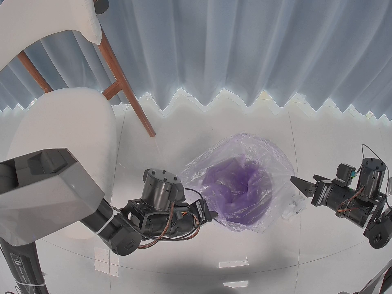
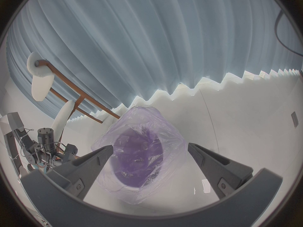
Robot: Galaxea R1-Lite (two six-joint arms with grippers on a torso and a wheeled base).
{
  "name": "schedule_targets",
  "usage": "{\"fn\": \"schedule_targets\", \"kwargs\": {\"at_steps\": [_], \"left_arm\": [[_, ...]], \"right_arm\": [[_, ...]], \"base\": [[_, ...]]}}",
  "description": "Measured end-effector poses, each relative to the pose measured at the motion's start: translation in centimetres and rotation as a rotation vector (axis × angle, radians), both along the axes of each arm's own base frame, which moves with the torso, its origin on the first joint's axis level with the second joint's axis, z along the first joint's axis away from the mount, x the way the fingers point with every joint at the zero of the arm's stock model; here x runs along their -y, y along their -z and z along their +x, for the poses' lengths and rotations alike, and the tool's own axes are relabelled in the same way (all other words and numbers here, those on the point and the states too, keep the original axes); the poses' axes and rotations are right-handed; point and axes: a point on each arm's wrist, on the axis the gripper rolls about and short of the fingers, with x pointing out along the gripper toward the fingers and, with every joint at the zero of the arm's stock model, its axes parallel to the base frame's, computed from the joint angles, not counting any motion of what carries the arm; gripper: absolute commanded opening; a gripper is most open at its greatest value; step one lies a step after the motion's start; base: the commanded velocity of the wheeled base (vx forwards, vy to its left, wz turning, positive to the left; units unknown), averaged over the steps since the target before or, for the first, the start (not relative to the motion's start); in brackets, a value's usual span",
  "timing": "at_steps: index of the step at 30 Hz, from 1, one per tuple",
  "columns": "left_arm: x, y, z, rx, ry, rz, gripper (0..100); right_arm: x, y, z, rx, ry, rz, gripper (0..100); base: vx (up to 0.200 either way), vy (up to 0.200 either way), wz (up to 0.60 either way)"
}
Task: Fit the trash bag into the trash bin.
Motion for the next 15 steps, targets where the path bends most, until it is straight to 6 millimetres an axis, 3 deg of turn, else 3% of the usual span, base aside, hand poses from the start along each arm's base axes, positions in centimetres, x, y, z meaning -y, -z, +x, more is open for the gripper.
{"fn": "schedule_targets", "kwargs": {"at_steps": [8, 15], "left_arm": [[-0.2, 1.0, -0.2, 0.004, -0.010, 0.025, 0], [-1.0, 2.5, -1.3, 0.041, 0.031, 0.148, 0]], "right_arm": [[0.0, 0.1, 0.0, -0.004, -0.001, -0.002, 100], [0.0, 0.2, -0.1, -0.011, -0.002, -0.005, 100]], "base": [[0.000, 0.000, 0.00], [0.000, 0.000, 0.00]]}}
